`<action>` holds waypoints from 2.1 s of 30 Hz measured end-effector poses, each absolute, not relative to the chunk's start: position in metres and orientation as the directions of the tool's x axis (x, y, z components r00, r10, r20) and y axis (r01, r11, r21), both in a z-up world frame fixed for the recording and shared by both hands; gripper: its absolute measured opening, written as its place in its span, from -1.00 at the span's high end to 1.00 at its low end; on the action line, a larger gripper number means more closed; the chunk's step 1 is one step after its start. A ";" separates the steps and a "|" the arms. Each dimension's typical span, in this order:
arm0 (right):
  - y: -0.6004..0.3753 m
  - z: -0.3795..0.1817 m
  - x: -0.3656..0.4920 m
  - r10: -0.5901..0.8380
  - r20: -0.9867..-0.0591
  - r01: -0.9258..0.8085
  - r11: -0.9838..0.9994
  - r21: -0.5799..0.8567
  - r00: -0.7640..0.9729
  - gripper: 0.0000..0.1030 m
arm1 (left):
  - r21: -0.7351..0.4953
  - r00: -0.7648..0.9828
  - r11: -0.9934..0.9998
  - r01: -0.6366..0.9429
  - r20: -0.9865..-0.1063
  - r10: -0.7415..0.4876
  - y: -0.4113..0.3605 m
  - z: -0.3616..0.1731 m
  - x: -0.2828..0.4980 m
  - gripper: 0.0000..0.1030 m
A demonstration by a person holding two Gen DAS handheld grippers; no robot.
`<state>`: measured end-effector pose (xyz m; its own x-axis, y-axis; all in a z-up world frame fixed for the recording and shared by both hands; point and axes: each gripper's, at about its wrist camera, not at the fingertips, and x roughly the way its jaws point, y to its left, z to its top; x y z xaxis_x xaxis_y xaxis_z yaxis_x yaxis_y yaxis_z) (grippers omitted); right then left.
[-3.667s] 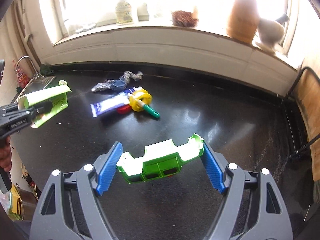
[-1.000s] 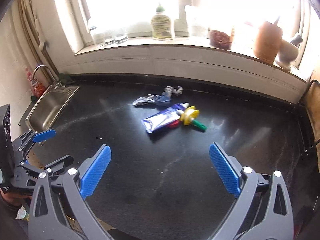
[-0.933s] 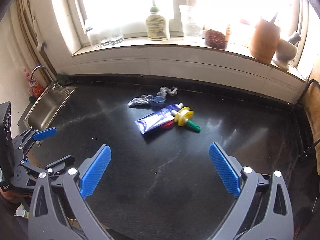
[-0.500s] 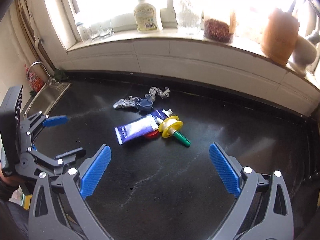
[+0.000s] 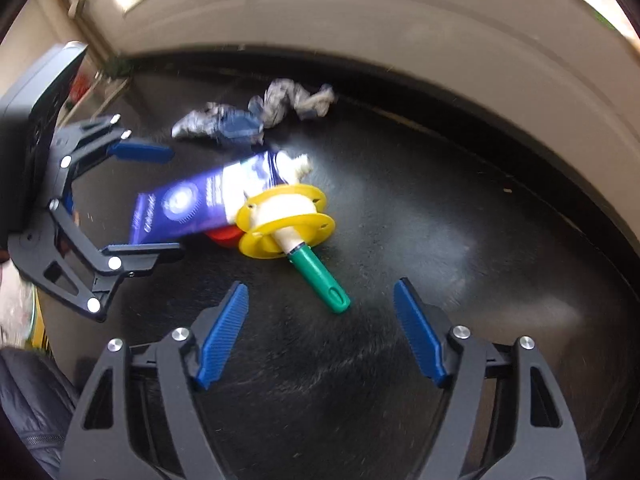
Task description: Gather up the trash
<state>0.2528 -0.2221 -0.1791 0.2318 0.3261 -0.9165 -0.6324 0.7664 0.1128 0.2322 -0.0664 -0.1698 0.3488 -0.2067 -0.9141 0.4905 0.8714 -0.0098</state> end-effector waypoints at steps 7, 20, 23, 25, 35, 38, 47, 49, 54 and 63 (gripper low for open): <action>-0.209 -0.186 0.261 0.331 -0.921 -0.708 0.699 0.095 0.203 0.51 | -0.054 0.294 0.834 0.550 -0.921 -0.254 -0.068 -0.180 0.243 -0.02; -0.232 -0.146 0.216 0.242 -0.947 -0.650 0.759 0.051 0.209 0.71 | -0.064 0.367 0.883 0.465 -0.894 -0.258 -0.056 -0.137 0.215 0.57; -0.241 -0.143 0.197 0.211 -0.958 -0.627 0.778 0.045 0.194 0.71 | -0.068 0.382 0.897 0.438 -0.889 -0.254 -0.053 -0.131 0.199 0.57; -0.245 -0.145 0.182 0.188 -0.964 -0.615 0.788 0.033 0.189 0.71 | -0.080 0.386 0.899 0.431 -0.884 -0.263 -0.052 -0.126 0.186 0.66; -0.267 -0.167 0.125 0.124 -0.988 -0.543 0.838 0.054 0.093 0.71 | -0.006 0.486 0.948 0.317 -0.857 -0.168 -0.025 -0.125 0.143 -0.73; -0.267 -0.166 0.119 0.059 -0.995 -0.567 0.824 0.004 0.079 0.71 | -0.011 0.473 0.947 0.320 -0.865 -0.169 -0.016 -0.127 0.158 -0.73; -0.298 -0.163 0.111 -0.048 -0.994 -0.587 0.810 0.022 -0.103 0.71 | 0.106 0.483 0.899 0.424 -0.866 -0.126 -0.023 -0.148 0.196 -0.73; -0.304 -0.160 0.113 -0.050 -0.991 -0.594 0.803 0.035 -0.126 0.71 | 0.123 0.462 0.886 0.447 -0.880 -0.110 -0.028 -0.163 0.206 -0.73; -0.325 -0.152 0.114 -0.094 -0.981 -0.624 0.781 0.032 -0.168 0.71 | 0.121 0.446 0.872 0.475 -0.887 -0.120 -0.034 -0.184 0.218 -0.73; -0.371 -0.121 0.122 -0.011 -0.979 -0.572 0.813 0.110 -0.204 0.71 | 0.028 0.421 0.862 0.506 -0.880 -0.219 -0.036 -0.183 0.236 -0.03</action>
<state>0.1217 -0.3713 -0.1207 -0.2040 -0.0114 -0.9789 -0.5721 0.8128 0.1098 0.2359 -0.0359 -0.1828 0.4212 -0.2186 -0.8802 0.5055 0.8624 0.0278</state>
